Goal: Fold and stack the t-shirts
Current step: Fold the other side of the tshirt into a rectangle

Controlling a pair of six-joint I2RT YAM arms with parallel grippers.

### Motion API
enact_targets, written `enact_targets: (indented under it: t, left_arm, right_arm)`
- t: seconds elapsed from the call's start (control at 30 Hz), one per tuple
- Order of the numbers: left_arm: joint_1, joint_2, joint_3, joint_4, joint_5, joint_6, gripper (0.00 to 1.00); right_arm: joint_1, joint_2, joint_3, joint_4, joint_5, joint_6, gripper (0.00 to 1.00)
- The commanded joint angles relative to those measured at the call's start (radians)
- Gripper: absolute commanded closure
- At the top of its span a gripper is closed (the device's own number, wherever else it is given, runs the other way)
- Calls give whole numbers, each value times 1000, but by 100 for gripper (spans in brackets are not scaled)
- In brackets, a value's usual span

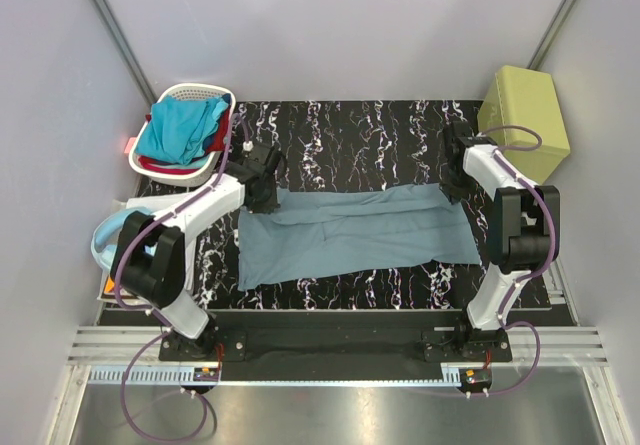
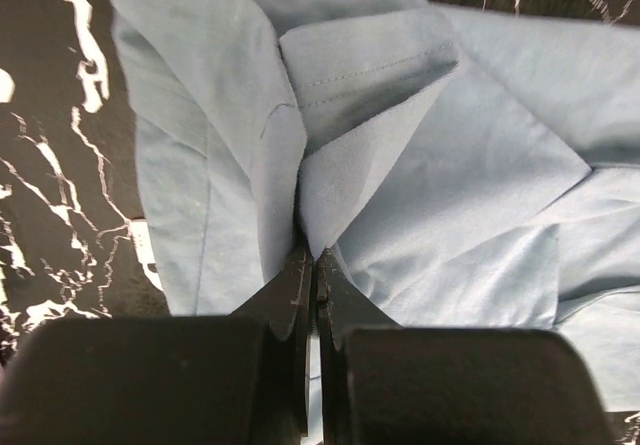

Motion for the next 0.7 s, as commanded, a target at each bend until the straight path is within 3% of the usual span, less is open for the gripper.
enact_targets:
  t: [0.0, 0.37, 0.67]
  left_arm:
    - [-18, 8, -48, 40, -5, -19, 100]
    - [-73, 11, -94, 44, 3, -32, 100]
    - [-83, 5, -98, 43, -20, -34, 93]
  right_arm:
    - [-2, -12, -9, -26, 52, 27, 100]
    - [-2, -16, -102, -83, 51, 73, 100]
    - [-4, -56, -124, -92, 100, 93, 100]
